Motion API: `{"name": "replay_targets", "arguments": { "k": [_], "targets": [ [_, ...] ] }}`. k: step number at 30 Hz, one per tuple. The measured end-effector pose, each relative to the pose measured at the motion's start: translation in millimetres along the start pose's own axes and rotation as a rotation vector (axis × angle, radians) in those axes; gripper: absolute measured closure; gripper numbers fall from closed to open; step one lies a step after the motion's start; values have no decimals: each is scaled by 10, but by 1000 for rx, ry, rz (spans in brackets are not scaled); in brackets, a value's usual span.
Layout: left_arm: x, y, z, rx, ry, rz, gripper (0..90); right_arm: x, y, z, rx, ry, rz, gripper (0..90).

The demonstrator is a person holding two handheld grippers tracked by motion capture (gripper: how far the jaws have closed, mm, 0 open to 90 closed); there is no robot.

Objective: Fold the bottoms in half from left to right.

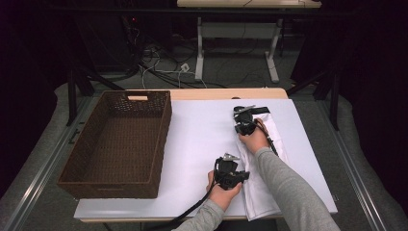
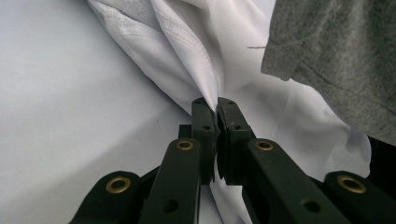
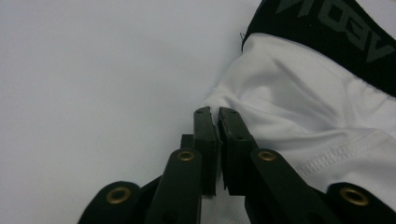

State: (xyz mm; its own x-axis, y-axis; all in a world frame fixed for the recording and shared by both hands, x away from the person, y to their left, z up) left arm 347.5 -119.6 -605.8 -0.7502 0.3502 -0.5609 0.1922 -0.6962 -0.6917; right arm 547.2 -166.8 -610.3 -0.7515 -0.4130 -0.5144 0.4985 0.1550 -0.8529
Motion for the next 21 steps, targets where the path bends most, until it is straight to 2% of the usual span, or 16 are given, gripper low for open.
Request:
{"name": "replay_targets", "arguments": {
  "k": [5,8,12,21],
  "targets": [
    [-1,-29,-20,-15,13,-10,873,-48,-17,-8,-72,71,8,889],
    [-11,-78,-46,-24,13,-15,874,-98,-27,-45,-113,93,21,891],
    [-30,-212,-130,-44,9,-7,874,-219,-44,-130,-125,81,34,891],
    [-32,-603,-496,-112,-25,-3,874,-581,-2,-435,-154,70,65,891]
  ]
}}
Point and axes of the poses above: each handheld gripper's, and its own axes: y roughly forward along the jaws, x roughly out of its underside, z roughly to its right, the point moved 8 cm from there along y, roughly forward along the jaws, and after that the axes turned 9 degrees about -z, right-handed, at the moved point
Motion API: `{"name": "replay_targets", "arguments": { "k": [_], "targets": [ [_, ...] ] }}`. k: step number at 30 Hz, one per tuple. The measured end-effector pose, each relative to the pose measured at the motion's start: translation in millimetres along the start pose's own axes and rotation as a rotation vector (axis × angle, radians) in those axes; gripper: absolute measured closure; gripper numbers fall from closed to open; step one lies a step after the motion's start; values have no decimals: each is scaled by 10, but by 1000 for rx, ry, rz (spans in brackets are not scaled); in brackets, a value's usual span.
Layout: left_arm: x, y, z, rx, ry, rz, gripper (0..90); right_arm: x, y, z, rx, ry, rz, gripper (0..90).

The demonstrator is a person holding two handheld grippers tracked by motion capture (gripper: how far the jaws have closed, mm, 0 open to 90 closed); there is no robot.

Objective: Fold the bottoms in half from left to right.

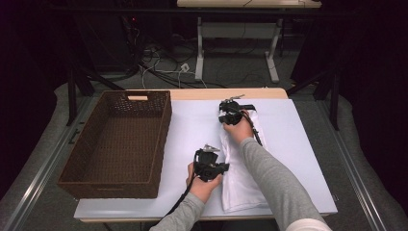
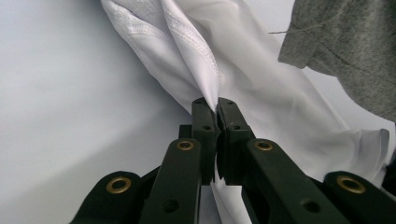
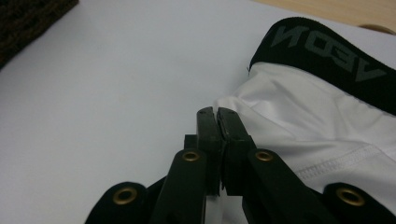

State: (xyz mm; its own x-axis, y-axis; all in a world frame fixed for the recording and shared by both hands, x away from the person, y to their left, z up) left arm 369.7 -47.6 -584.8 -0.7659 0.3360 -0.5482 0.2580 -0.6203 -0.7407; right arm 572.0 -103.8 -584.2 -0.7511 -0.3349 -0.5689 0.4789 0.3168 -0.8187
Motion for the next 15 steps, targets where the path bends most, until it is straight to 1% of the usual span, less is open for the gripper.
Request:
{"name": "replay_targets", "arguments": {
  "k": [3,4,5,8,9,12,13,15],
  "targets": [
    [8,-121,-135,-27,-10,1,874,-108,52,-131,-10,-15,-1,891],
    [10,-155,-174,-40,-13,1,874,-160,75,-183,-15,-18,11,891],
    [10,-179,-205,-48,-11,0,874,-192,87,-223,-18,-18,5,891],
    [4,-277,-328,-72,-37,3,874,-303,118,-332,-26,-28,21,891],
    [2,-295,-351,-75,-41,5,874,-350,124,-378,-31,-33,21,891],
    [16,-354,-428,-117,-35,7,874,-436,129,-475,-39,-39,28,891],
    [22,-363,-440,-124,-33,8,874,-475,129,-523,-47,-39,38,891],
    [36,-392,-484,-149,-31,10,874,-515,127,-591,-53,-51,37,891]
  ]
}}
Point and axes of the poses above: each handheld gripper's, and its own axes: y roughly forward along the jaws, x roughly out of its underside, z roughly to its right, the point moved 8 cm from there along y, roughly forward along the jaws, and after that the axes turned 9 degrees about -z, right-handed, at the moved point
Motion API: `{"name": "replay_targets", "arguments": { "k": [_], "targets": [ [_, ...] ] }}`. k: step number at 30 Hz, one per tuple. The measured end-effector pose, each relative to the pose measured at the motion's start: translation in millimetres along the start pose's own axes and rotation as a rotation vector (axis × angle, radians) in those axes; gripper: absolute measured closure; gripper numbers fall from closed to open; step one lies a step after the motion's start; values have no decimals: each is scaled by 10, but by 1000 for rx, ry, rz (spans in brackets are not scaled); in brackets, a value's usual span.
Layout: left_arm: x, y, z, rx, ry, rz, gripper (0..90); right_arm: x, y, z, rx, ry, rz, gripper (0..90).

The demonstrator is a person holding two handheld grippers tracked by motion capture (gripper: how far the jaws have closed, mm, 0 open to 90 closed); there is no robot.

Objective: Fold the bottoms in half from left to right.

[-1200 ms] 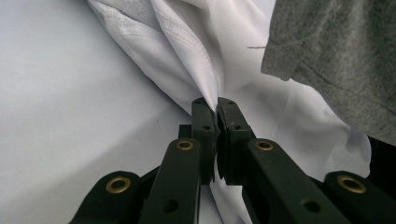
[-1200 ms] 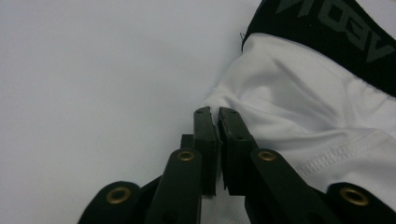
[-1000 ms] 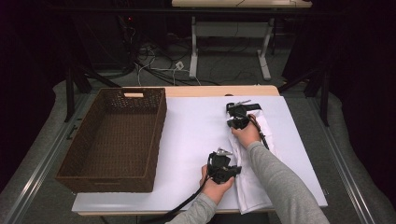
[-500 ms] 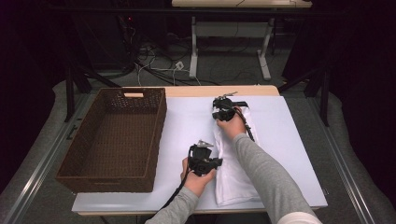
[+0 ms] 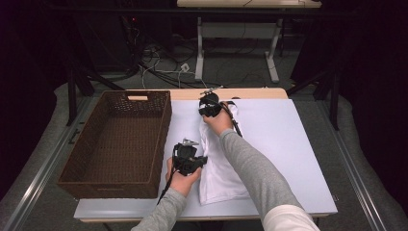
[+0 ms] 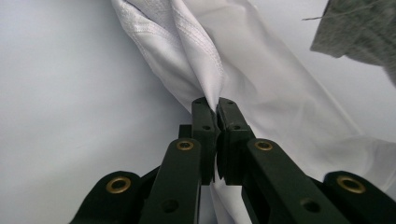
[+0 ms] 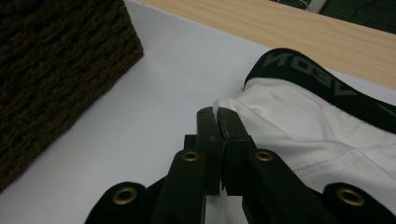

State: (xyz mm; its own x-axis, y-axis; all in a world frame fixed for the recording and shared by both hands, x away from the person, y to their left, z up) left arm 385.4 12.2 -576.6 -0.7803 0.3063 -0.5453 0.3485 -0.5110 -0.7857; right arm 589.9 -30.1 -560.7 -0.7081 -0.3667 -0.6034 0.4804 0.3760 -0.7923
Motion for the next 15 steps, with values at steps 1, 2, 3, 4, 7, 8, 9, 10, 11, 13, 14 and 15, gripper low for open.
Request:
{"name": "replay_targets", "arguments": {
  "k": [1,2,3,4,7,8,9,10,11,13,14,15],
  "targets": [
    [5,-15,-33,-13,-5,2,874,-14,1,-22,0,-3,2,890],
    [5,-21,-50,-17,-10,7,874,-34,1,-52,-2,-8,9,890],
    [5,-33,-74,-18,-18,9,873,-43,0,-71,-6,-8,12,889],
    [3,-38,-84,-16,-24,12,873,-53,1,-94,-13,-12,19,887],
    [9,-43,-102,-16,-37,13,869,-47,-12,-126,-32,-11,23,799],
    [16,-45,-105,-21,-32,12,866,-40,-28,-140,-46,-16,23,757],
    [22,-46,-102,-29,-34,18,859,-41,-41,-143,-48,-21,29,723],
    [34,-50,-103,-34,-29,19,846,-37,-62,-147,-56,-26,35,690],
    [47,-54,-99,-30,-30,25,827,-29,-86,-147,-63,-31,39,661],
    [60,-61,-90,-11,-48,34,770,-3,-139,-136,-54,-45,47,618],
    [64,-66,-86,-3,-56,38,744,17,-171,-128,-49,-60,60,585],
    [67,-70,-82,0,-61,42,729,34,-191,-124,-46,-71,63,571]
  ]
}}
Point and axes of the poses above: each handheld gripper's, and its own axes: y roughly forward along the jaws, x roughly out of its underside, z roughly to its right, the point moved 8 cm from there along y, roughly forward along the jaws, and after that the axes turned 9 degrees about -z, right-handed, at the moved point
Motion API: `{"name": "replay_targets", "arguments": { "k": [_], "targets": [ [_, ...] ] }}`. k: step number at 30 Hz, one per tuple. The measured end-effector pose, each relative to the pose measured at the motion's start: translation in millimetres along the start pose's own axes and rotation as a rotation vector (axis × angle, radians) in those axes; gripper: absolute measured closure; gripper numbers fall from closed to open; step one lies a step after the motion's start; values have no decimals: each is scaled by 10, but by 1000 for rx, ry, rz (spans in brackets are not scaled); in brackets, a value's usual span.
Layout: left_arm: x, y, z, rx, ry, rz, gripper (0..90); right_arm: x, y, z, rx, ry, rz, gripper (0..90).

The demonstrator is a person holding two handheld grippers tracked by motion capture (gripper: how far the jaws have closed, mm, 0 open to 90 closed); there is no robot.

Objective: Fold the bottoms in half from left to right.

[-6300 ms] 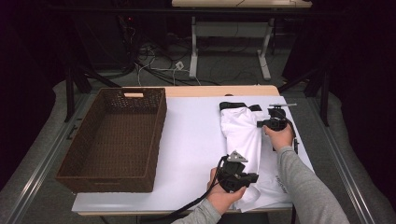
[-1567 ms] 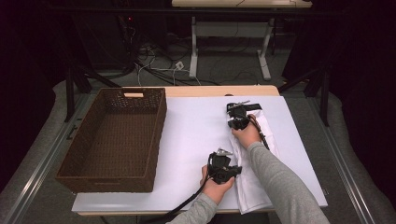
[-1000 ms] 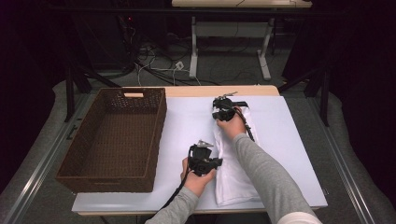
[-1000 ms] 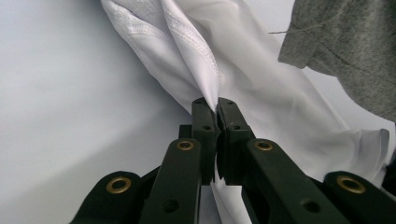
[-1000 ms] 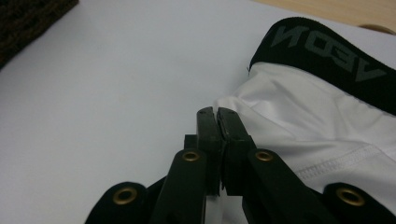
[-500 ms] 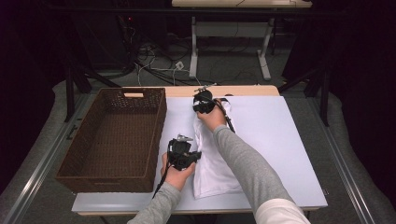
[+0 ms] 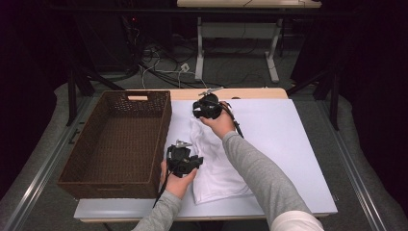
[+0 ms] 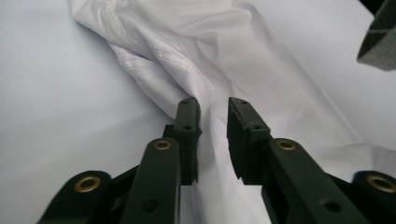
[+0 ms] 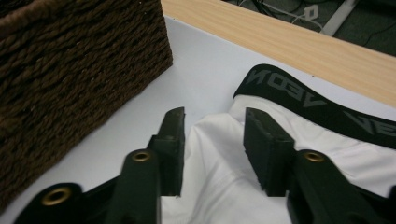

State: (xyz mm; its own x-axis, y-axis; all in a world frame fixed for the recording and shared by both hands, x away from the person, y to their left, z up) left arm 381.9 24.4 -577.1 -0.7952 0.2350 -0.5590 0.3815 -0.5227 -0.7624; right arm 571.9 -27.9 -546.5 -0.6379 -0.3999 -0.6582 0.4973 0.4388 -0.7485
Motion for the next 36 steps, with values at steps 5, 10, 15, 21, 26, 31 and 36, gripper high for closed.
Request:
{"name": "replay_targets", "arguments": {
  "k": [5,10,15,21,26,31,36],
  "targets": [
    [19,-35,49,12,1,31,598,95,-132,11,3,-7,27,498],
    [59,-49,106,25,34,49,508,183,-293,34,28,-31,49,463],
    [107,-62,138,25,46,77,443,294,-459,61,39,-47,63,455],
    [201,-95,132,16,46,89,415,542,-764,32,39,-89,88,414],
    [262,-185,96,35,38,96,415,796,-1034,109,59,-82,94,379],
    [293,-214,109,58,40,97,415,1144,-1281,183,45,-38,103,379],
    [373,-182,141,64,52,78,375,1533,-1377,155,21,-4,111,377]
  ]
}}
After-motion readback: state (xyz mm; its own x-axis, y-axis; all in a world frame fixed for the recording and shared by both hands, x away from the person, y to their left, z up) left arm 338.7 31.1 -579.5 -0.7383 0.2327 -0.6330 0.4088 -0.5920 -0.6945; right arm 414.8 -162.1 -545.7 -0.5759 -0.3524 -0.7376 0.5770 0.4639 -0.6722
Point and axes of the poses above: each handheld gripper's, and its own axes: y roughly forward along the jaws, x roughly out of its underside, z roughly to its right, the point moved 8 cm from there along y, roughly forward along the jaws, and after that the axes turned 9 degrees about -z, right-handed, at the moved point
